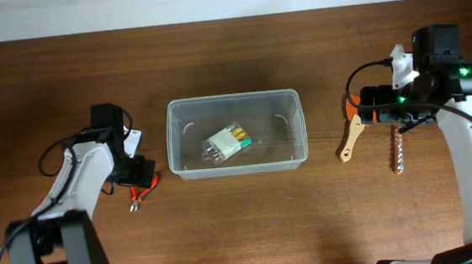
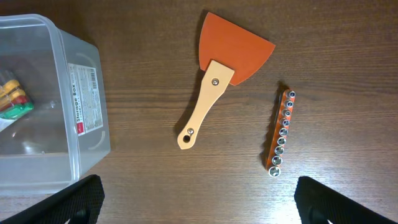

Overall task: Pack container
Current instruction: 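Grasp the red-handled pliers with the left gripper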

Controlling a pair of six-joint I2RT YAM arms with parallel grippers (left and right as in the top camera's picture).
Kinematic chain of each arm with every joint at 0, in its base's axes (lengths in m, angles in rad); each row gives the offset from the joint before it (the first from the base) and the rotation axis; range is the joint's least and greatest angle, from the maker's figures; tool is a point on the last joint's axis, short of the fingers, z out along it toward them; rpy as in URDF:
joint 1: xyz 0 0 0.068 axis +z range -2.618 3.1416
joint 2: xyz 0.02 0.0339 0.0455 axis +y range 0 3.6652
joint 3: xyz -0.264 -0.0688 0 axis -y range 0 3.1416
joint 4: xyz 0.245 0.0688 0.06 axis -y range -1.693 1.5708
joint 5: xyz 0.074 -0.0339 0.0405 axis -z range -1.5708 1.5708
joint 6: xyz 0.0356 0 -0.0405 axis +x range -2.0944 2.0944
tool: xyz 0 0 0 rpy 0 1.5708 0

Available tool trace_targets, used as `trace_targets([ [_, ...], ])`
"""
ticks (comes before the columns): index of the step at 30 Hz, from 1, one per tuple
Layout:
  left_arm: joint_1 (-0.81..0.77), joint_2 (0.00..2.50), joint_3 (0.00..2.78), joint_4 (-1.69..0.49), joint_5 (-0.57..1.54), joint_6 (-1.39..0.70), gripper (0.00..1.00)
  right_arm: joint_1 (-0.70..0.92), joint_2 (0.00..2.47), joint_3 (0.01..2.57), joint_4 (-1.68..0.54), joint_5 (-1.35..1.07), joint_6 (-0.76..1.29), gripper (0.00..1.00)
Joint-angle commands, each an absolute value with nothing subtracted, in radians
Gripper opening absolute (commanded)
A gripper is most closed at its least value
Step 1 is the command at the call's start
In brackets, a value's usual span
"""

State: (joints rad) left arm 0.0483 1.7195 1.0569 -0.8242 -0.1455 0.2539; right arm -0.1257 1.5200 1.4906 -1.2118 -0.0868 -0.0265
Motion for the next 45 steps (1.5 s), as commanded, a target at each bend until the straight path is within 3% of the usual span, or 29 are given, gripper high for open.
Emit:
trace_targets([
  [1, 0.055, 1.771, 1.049, -0.805, -0.134, 0.258, 0.99, -0.126, 1.525, 1.510, -1.214, -0.078, -0.022, 0.99],
  [16, 0.062, 1.901, 1.048, -0.763, -0.039, 0.248, 0.99, -0.126, 1.525, 1.509, -1.216, -0.077, -0.022, 0.99],
  [19, 0.063, 1.904, 1.047, -0.763, -0.036, 0.248, 0.89, -0.126, 1.525, 1.509, -1.216, -0.077, -0.022, 0.99],
  [24, 0.063, 1.904, 1.048, -0.762, -0.041, 0.248, 0.64, -0.126, 1.525, 1.509, -1.216, -0.077, -0.022, 0.99],
  [30, 0.063, 1.904, 1.048, -0.767, -0.051, 0.248, 0.46, -0.126, 1.525, 1.509, -1.216, -0.077, -0.022, 0.99],
  [45, 0.063, 1.904, 1.048, -0.770, -0.051, 0.248, 0.36, -0.126, 1.525, 1.509, -1.217, -0.078, -0.022, 0.99],
])
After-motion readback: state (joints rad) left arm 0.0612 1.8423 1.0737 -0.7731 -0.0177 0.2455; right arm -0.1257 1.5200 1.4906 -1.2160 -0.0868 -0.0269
